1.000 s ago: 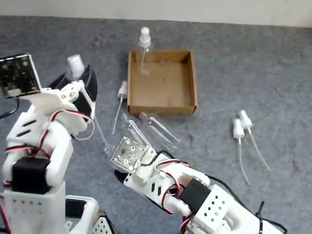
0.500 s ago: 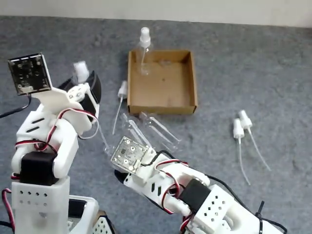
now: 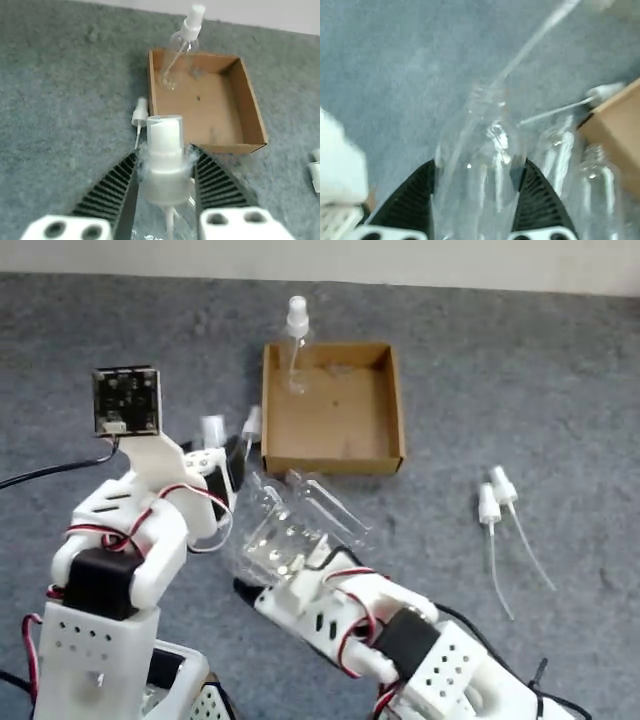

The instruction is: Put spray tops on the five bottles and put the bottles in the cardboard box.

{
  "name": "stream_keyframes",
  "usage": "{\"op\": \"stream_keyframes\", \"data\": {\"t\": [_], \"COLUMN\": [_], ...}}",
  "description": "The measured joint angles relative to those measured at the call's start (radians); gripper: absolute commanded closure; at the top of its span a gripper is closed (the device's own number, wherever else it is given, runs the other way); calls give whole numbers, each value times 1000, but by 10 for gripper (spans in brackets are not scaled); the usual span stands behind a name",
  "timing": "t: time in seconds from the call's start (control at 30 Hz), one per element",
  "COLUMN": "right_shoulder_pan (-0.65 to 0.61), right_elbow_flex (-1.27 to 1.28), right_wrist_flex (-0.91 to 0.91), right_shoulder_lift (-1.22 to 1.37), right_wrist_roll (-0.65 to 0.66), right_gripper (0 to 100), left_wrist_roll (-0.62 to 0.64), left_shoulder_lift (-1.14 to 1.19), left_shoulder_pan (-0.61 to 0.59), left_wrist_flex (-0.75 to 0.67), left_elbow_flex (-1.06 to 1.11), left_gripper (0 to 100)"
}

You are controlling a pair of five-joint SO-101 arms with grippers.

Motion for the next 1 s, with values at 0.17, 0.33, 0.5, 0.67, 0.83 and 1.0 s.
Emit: {"op": "stream_keyframes", "data": {"t": [0.17, 0.33, 0.5, 0.67, 0.83, 1.0], "right_shoulder_pan": [118, 150, 181, 186, 186, 190], "right_elbow_flex": [2, 2, -69, -149, -161, -170], "right_wrist_flex": [-120, -212, -233, -232, -232, -235], "right_shoulder_lift": [15, 144, 276, 356, 359, 358], "right_wrist_roll": [-98, -118, -135, -173, -180, -183], "right_gripper": [995, 995, 995, 995, 995, 995], "left_wrist_roll": [-25, -28, -34, -43, -109, -120], "left_shoulder_lift": [-9, -2, 0, -12, -15, -6], "left_shoulder_pan": [25, 61, 64, 58, 64, 40], "left_wrist_flex": [-8, -9, -9, -57, -107, -98], "left_elbow_flex": [29, 48, 58, 110, 157, 129], "left_gripper": [996, 996, 996, 995, 940, 848]}}
